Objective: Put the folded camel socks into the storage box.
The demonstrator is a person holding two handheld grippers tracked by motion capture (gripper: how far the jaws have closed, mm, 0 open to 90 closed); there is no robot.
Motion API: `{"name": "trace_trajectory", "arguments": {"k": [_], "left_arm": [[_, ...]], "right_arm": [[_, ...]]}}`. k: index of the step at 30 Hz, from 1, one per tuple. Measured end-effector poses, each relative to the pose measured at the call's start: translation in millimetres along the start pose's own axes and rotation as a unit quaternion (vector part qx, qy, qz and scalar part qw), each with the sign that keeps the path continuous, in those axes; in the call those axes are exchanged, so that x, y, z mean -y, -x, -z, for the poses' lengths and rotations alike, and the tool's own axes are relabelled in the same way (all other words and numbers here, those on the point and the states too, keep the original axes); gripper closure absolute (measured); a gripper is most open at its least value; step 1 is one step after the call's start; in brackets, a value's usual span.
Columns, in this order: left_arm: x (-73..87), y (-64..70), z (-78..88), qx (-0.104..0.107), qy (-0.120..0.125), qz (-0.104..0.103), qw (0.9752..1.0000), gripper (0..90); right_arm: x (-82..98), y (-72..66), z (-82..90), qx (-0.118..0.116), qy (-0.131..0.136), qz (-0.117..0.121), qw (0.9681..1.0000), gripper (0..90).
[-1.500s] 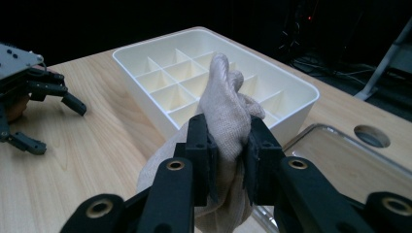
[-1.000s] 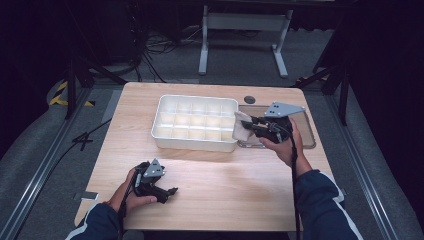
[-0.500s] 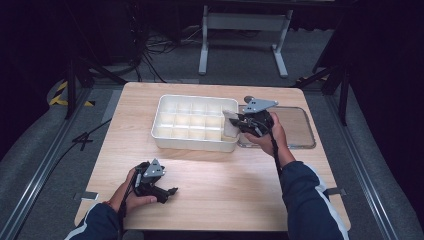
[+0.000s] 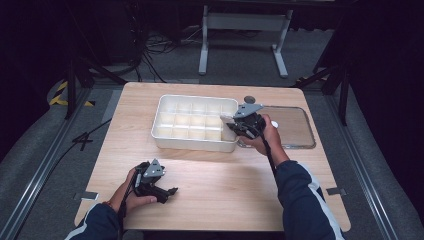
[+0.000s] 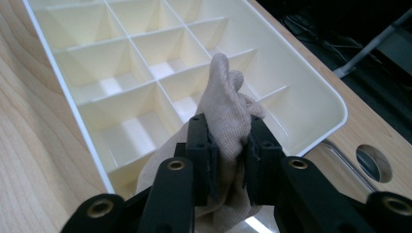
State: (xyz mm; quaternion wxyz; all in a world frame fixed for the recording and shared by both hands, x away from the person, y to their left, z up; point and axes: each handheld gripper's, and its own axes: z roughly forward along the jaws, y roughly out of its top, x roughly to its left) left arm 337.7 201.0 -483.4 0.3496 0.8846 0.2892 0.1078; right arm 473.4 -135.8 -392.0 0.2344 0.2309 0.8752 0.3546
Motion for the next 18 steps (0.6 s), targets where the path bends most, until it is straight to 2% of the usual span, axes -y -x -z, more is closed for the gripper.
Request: {"name": "trace_trajectory", "arguments": {"k": [4, 7, 9, 13, 18], "left_arm": [[0.1, 0.2, 0.0, 0.0, 0.0, 0.001, 1.0, 9.2], [0.1, 0.4, -0.1, 0.0, 0.001, 0.002, 1.0, 9.2], [0.1, 0.3, -0.1, 0.0, 0.001, 0.002, 1.0, 9.2], [0.1, 0.3, -0.1, 0.0, 0.001, 0.002, 1.0, 9.2], [0.1, 0.3, -0.1, 0.0, 0.001, 0.002, 1.0, 9.2]], "right_arm": [[1.6, -2.7, -7.2, -0.004, -0.016, 0.013, 0.9998, 75.5], [4.3, -5.3, -15.9, -0.011, -0.038, 0.024, 0.9989, 75.4], [6.2, -5.7, -20.6, -0.019, -0.048, 0.022, 0.9984, 75.4], [6.5, -3.9, -22.2, -0.03, -0.049, 0.013, 0.9983, 75.4], [6.5, -3.8, -24.6, -0.049, -0.067, 0.012, 0.9965, 75.5]]}}
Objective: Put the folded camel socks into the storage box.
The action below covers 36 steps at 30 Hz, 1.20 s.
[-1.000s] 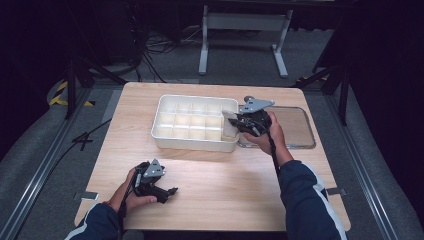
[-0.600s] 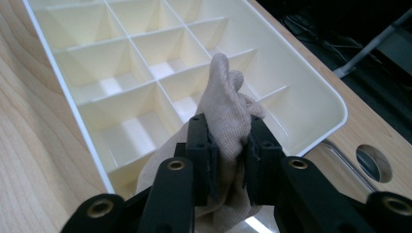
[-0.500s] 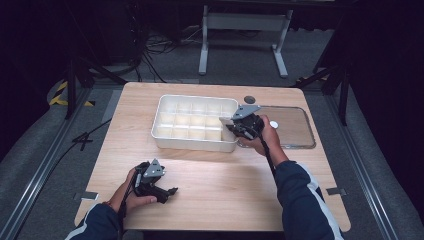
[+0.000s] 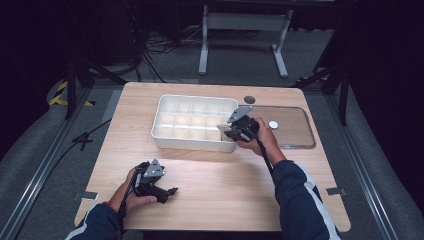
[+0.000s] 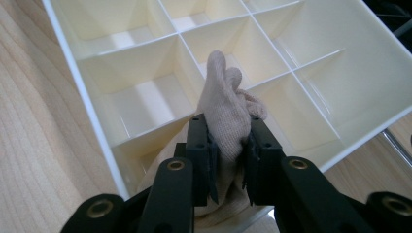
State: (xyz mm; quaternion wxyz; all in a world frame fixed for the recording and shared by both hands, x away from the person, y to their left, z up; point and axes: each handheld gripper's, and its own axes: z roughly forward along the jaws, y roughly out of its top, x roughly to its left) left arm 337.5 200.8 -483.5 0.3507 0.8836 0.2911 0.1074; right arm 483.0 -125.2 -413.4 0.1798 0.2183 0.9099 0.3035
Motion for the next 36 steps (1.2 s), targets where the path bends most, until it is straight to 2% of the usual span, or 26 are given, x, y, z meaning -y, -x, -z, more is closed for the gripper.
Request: {"name": "trace_trajectory", "arguments": {"k": [3, 6, 8, 17, 23, 26, 31, 36], "left_arm": [[0.0, 0.1, 0.0, 0.0, 0.0, 0.0, 1.0, 9.2], [0.0, -0.1, 0.0, 0.0, 0.0, 0.0, 1.0, 9.2], [0.0, 0.0, 0.0, 0.0, 0.0, 0.0, 1.0, 9.2], [0.0, 0.0, 0.0, 0.0, 0.0, 0.0, 1.0, 9.2], [0.0, 0.0, 0.0, 0.0, 0.0, 0.0, 1.0, 9.2], [-0.1, 0.0, 0.2, 0.0, -0.001, 0.0, 1.0, 9.2], [-0.1, -0.3, 0.2, 0.0, -0.001, -0.002, 1.0, 9.2], [0.0, -0.2, 0.1, -0.001, -0.001, -0.002, 1.0, 9.2]], "right_arm": [[-1.7, -1.0, -3.0, -0.008, -0.019, 0.006, 0.9998, 75.8], [-4.4, 1.8, -3.5, -0.021, -0.03, 0.002, 0.9993, 76.1], [-6.7, 2.0, -4.5, -0.025, -0.042, 0.009, 0.9988, 76.4], [-10.7, 3.4, -9.9, -0.036, -0.075, 0.014, 0.9964, 76.9], [-12.9, 2.7, -16.1, -0.044, -0.11, 0.026, 0.9927, 77.3], [-14.2, 3.7, -22.3, -0.05, -0.13, 0.031, 0.9898, 77.4], [-17.7, 6.8, -26.1, -0.064, -0.151, 0.022, 0.9862, 77.3], [-18.0, 8.1, -28.4, -0.07, -0.156, 0.011, 0.9852, 77.3]]}}
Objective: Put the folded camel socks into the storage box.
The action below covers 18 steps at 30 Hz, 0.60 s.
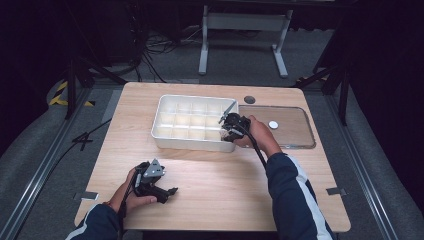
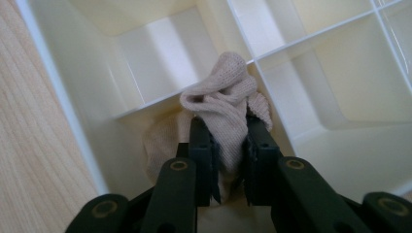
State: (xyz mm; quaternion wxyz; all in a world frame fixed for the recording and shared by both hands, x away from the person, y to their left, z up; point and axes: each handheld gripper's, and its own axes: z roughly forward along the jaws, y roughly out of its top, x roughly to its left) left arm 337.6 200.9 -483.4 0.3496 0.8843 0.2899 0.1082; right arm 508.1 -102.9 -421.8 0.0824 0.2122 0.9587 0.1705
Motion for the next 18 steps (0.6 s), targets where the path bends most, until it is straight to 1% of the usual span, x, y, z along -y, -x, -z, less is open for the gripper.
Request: {"name": "trace_trajectory", "arguments": {"k": [6, 9, 10, 12, 16, 18], "left_arm": [[0.0, 0.0, 0.0, 0.0, 0.0, 0.0, 1.0, 9.2], [-0.1, -0.1, 0.0, 0.0, 0.0, 0.0, 1.0, 9.2], [-0.1, -0.1, 0.0, 0.0, 0.0, 0.0, 1.0, 9.2], [-0.1, -0.1, 0.0, 0.0, 0.0, 0.0, 1.0, 9.2], [0.0, -0.1, 0.0, 0.0, 0.0, 0.0, 1.0, 9.2], [-0.1, -0.1, 0.0, 0.0, 0.0, 0.0, 1.0, 9.2]], "right_arm": [[0.7, -0.1, 0.0, 0.0, 0.002, -0.003, 1.0, 77.3], [-0.3, 0.3, -0.2, -0.003, 0.0, 0.0, 1.0, 76.9], [-0.7, 0.6, -0.1, -0.001, -0.002, 0.005, 1.0, 76.8], [-0.4, 2.1, 0.3, -0.005, -0.001, 0.007, 1.0, 76.6], [0.1, 2.6, 0.5, -0.005, 0.003, 0.001, 1.0, 76.0], [0.6, 3.1, 1.0, -0.006, 0.006, 0.004, 1.0, 75.6]]}}
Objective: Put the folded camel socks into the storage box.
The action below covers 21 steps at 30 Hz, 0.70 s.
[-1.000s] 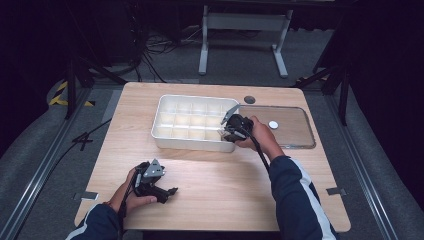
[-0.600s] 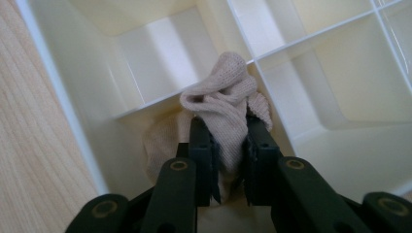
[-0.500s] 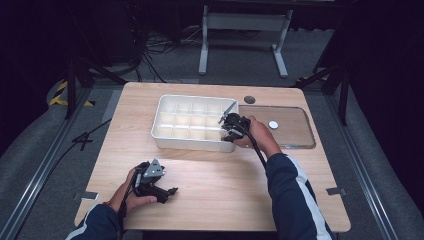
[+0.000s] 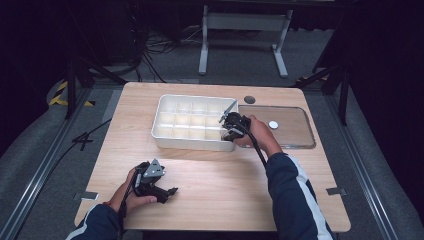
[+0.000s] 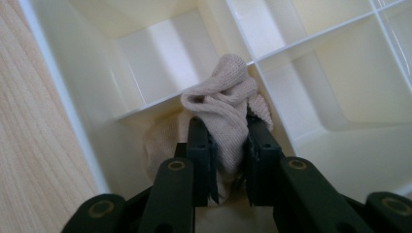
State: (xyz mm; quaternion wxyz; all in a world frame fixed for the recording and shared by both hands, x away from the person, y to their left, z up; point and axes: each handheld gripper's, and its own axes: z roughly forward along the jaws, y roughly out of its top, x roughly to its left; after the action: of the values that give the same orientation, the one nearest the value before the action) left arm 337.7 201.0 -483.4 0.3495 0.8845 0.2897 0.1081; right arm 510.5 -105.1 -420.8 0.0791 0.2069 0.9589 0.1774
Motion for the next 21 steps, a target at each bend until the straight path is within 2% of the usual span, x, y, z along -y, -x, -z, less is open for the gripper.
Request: {"name": "trace_trajectory", "arguments": {"k": [11, 14, 21], "left_arm": [[0.0, 0.0, 0.1, 0.0, 0.0, 0.0, 1.0, 9.2], [0.0, 0.1, 0.1, 0.0, 0.0, 0.0, 1.0, 9.2], [0.0, 0.1, 0.1, 0.0, 0.0, 0.001, 1.0, 9.2]], "right_arm": [[2.1, -0.2, 4.1, -0.005, 0.015, -0.008, 0.9999, 71.5], [3.8, 0.6, 6.9, -0.006, 0.026, -0.015, 0.9995, 68.5], [7.6, 4.0, 12.8, -0.015, 0.044, -0.031, 0.9985, 67.7]]}}
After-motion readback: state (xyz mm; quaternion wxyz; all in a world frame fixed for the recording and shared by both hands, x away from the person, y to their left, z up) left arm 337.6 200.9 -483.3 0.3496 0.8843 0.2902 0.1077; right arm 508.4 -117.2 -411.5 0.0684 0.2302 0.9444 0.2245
